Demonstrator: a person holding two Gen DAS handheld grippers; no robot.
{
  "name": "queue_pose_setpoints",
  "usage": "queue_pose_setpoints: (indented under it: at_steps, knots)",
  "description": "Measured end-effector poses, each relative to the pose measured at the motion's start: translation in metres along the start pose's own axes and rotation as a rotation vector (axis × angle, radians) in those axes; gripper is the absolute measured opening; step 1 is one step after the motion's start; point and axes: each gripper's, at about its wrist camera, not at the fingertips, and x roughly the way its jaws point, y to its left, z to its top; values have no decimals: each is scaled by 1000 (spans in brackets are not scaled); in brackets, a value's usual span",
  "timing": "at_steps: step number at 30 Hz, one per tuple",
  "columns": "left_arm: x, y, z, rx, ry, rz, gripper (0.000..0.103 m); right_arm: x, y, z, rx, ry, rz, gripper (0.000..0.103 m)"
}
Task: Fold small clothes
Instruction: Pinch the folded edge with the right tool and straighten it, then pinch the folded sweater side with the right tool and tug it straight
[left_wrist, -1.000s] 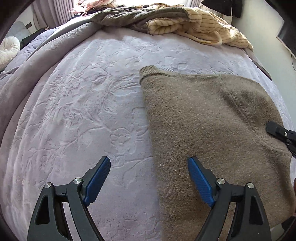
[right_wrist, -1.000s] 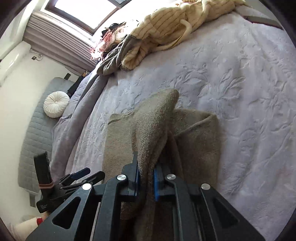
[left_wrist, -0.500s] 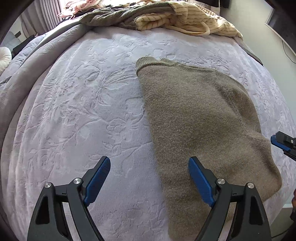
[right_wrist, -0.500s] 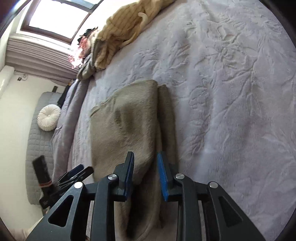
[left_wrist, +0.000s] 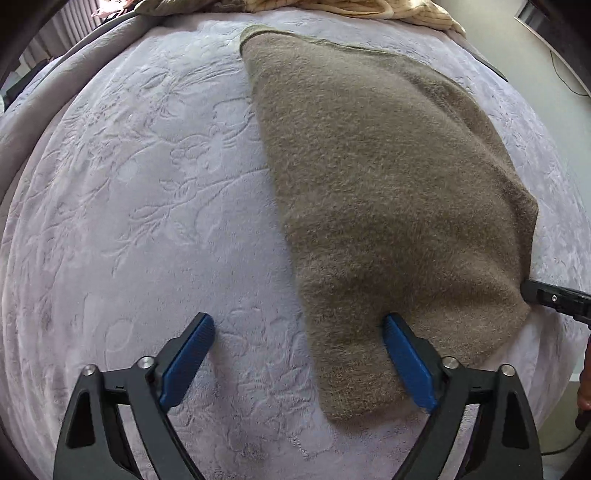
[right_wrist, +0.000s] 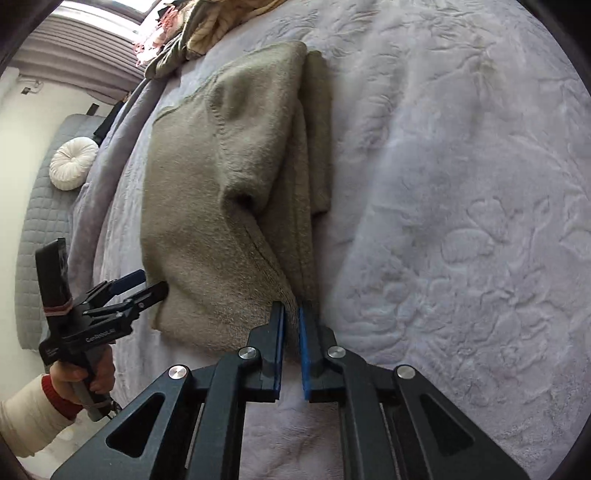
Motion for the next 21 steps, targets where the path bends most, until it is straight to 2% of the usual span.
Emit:
queue_pose_setpoints:
  at_steps: [6, 15, 18, 20, 21]
  knots:
    - [-6, 3, -5, -3, 12, 4, 97, -4, -9, -8, 51, -9, 12, 10]
    - [-25, 7, -13, -33, 40, 32, 97, -8, 0, -2, 83, 24, -20, 12]
    - [-34, 11, -16, -57, 40, 40, 97, -23, 10, 3, 84, -7, -13, 18]
    - [-38, 14, -17, -78, 43, 40, 97, -33, 16, 11, 81, -41, 34, 29]
    - [-40, 15, -18, -88, 45, 40, 97, -35, 18, 17, 88, -50, 63, 41]
